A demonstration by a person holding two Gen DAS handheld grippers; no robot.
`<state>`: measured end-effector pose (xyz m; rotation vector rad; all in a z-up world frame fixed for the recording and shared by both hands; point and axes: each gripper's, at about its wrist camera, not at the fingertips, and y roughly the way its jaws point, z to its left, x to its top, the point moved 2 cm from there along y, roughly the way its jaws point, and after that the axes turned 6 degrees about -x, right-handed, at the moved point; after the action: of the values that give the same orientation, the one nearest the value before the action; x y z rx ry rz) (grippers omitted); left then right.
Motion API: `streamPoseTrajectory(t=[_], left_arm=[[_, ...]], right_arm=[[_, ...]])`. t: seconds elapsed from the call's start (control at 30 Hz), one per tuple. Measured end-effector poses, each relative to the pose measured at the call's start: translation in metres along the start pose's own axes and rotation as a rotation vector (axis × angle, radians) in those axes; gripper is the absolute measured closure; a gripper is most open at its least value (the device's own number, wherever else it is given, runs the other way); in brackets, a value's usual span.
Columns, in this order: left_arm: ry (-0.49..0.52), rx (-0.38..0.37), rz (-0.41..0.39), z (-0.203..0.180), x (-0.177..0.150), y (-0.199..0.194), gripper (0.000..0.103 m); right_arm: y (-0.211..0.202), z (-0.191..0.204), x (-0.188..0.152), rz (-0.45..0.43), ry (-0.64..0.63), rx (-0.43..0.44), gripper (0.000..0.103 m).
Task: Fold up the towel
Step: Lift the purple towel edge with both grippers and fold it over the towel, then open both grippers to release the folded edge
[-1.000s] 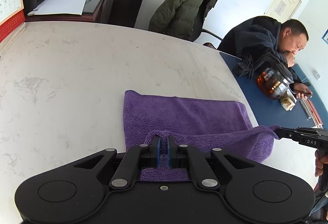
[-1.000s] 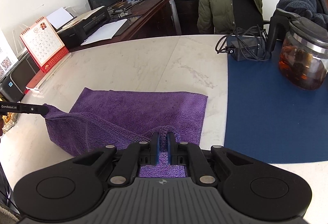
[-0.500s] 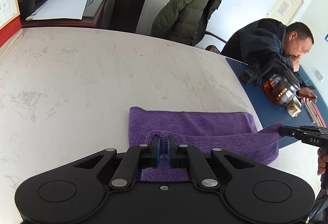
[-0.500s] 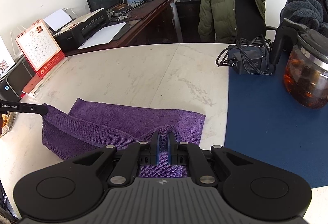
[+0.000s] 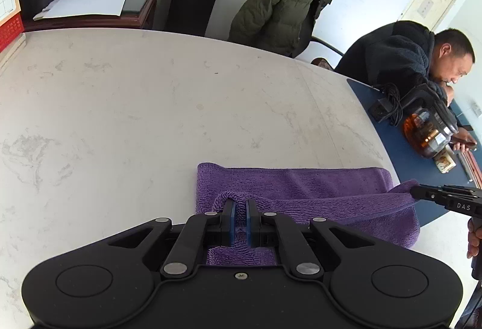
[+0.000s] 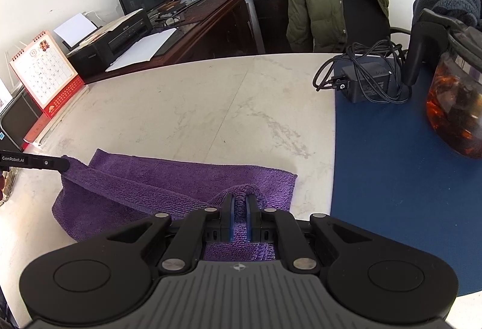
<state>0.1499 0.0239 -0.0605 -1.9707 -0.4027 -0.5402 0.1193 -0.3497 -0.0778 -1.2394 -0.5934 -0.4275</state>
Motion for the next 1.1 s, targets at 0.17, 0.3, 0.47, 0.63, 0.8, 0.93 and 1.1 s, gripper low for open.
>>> streamPoseTrajectory(t=[0.17,0.3,0.47,0.63,0.8,0.93,1.1], left_arm=[[0.001,0.003,0.021,0.004,0.003,0.009,0.099],[-0.006,0.005,0.034,0.008,0.005,0.014,0.098],[-0.030,0.005,0.037,0.011,0.009,0.020,0.093],[-0.045,0.012,0.008,0.014,0.017,0.016,0.083],[-0.063,0.003,-0.018,0.017,0.023,0.011,0.082],[-0.074,-0.002,-0.034,0.020,0.026,0.008,0.082],[-0.081,0.013,-0.039,0.021,0.025,0.009,0.082]], right_arm=[[0.007,-0.004,-0.001,0.006,0.022,-0.002,0.094],[0.011,-0.008,-0.002,0.007,0.053,-0.008,0.088],[0.014,-0.013,-0.002,0.002,0.081,-0.022,0.081],[0.011,-0.022,0.000,-0.022,0.109,-0.042,0.067],[0.006,-0.030,0.001,-0.037,0.136,-0.058,0.062],[0.004,-0.034,0.000,-0.040,0.150,-0.066,0.062],[0.001,-0.036,-0.002,-0.038,0.153,-0.076,0.062]])
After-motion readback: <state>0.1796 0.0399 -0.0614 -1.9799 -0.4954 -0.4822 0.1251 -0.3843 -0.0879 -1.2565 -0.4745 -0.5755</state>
